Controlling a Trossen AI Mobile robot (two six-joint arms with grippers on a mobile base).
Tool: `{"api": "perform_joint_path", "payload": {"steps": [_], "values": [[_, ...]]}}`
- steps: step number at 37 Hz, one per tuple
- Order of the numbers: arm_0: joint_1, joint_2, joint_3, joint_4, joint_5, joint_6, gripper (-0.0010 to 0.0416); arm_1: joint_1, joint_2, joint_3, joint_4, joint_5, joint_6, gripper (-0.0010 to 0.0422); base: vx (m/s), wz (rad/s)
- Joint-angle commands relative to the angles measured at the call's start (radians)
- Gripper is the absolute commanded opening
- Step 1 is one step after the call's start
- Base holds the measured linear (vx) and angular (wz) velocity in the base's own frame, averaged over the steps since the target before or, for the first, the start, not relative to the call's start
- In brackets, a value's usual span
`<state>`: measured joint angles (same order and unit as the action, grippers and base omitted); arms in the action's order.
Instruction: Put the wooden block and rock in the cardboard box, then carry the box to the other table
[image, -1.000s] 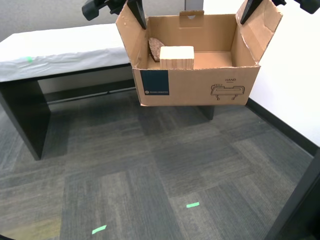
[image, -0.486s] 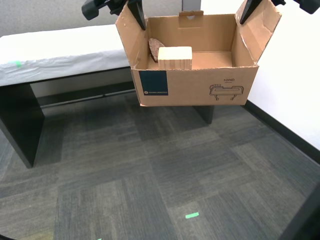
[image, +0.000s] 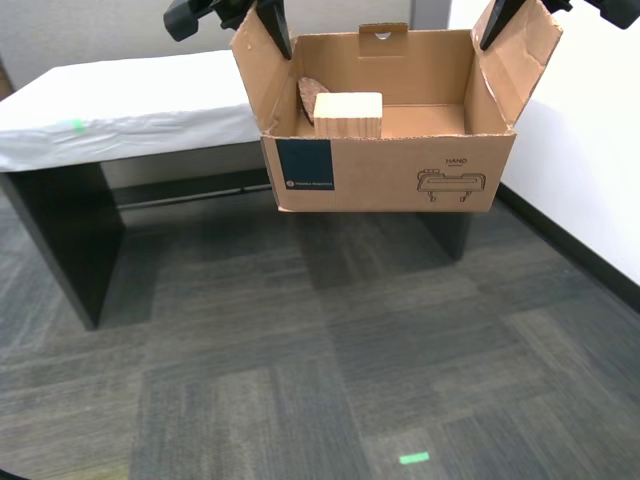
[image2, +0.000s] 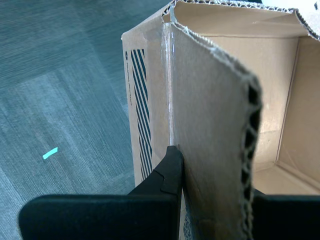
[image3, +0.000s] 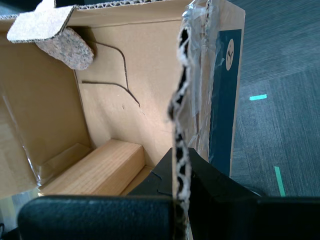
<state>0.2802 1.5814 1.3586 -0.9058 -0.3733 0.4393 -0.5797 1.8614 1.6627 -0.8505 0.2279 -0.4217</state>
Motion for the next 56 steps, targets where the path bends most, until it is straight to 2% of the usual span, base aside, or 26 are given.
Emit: {"api": "perform_joint_path", "payload": {"steps": [1,19,47,52,56], "values": [[0.005,-0.001,0.002,0.000,-0.046,0.004,-0.0001,-0.004,-0.001,0.003,0.016,0.041,-0.024,-0.0002,0.130,0.263],[0.004,0.000,0.002,0.002,-0.045,0.003,-0.0001,-0.004,-0.001,0.003,0.027,0.041,-0.048,-0.0001,0.122,0.177],[0.005,0.000,0.002,-0.012,-0.045,0.002,-0.0001,-0.005,-0.001,0.003,0.029,0.041,-0.051,-0.0001,0.115,0.025],[0.005,0.000,0.002,-0.024,-0.045,-0.007,-0.0001,-0.005,-0.001,0.003,0.028,0.041,-0.070,-0.0001,0.150,-0.016],[0.005,0.000,0.002,-0.026,-0.045,-0.029,-0.0001,-0.005,-0.001,0.003,0.027,0.042,-0.092,-0.0001,0.159,-0.027]]}}
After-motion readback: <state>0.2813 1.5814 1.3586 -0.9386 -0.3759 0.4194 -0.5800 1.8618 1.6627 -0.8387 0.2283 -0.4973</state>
